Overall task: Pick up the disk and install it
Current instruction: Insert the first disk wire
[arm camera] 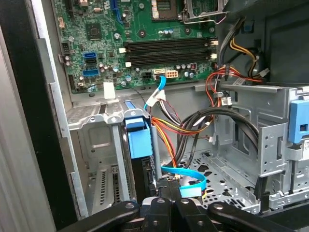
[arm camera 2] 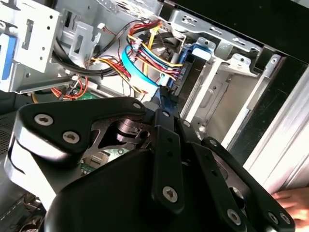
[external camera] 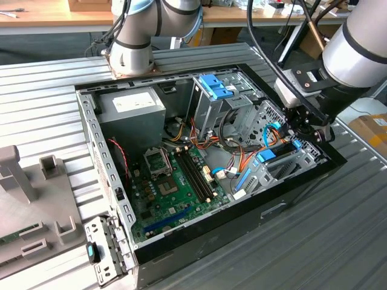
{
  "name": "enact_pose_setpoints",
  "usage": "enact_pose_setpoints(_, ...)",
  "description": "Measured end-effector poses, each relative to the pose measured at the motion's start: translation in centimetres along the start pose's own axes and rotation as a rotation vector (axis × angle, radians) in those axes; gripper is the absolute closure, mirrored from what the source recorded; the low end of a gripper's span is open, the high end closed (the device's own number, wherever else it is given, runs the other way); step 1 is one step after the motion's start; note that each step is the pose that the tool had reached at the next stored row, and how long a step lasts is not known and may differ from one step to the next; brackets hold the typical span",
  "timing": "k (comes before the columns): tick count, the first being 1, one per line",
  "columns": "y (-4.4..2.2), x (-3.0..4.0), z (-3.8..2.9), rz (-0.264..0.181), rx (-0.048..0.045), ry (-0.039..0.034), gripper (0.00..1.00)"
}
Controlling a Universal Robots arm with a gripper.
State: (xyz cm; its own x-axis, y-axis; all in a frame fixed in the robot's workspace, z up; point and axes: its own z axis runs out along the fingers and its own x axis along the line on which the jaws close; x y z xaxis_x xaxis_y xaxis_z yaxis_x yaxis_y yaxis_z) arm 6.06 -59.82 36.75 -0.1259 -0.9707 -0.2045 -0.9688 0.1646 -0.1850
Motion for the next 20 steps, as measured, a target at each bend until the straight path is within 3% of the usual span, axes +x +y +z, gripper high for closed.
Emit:
enact_pose_setpoints(1,0.01,0.01,0.02,0.000,0.0033,0.0191,0.89)
enact_pose_setpoints(3,0.01,0.01,0.05,0.000,0.0126,0.0710,0.89)
enact_pose_setpoints(4,0.04,0.05,0.19,0.004,0.0154,0.0843,0.89)
enact_pose_setpoints(5,0.07,0.08,0.37,0.009,0.0176,0.0931,0.89)
enact_pose_setpoints(6,0.13,0.12,0.52,0.013,0.0188,0.0972,0.89)
enact_pose_setpoints(10,0.13,0.12,0.52,0.014,0.0189,0.0972,0.88)
enact_pose_setpoints(12,0.13,0.12,0.52,0.014,0.0189,0.0972,0.76)
enact_pose_setpoints(18,0.13,0.12,0.52,0.014,0.0190,0.0973,0.77)
enact_pose_setpoints(20,0.13,0.12,0.52,0.014,0.0190,0.0973,0.89)
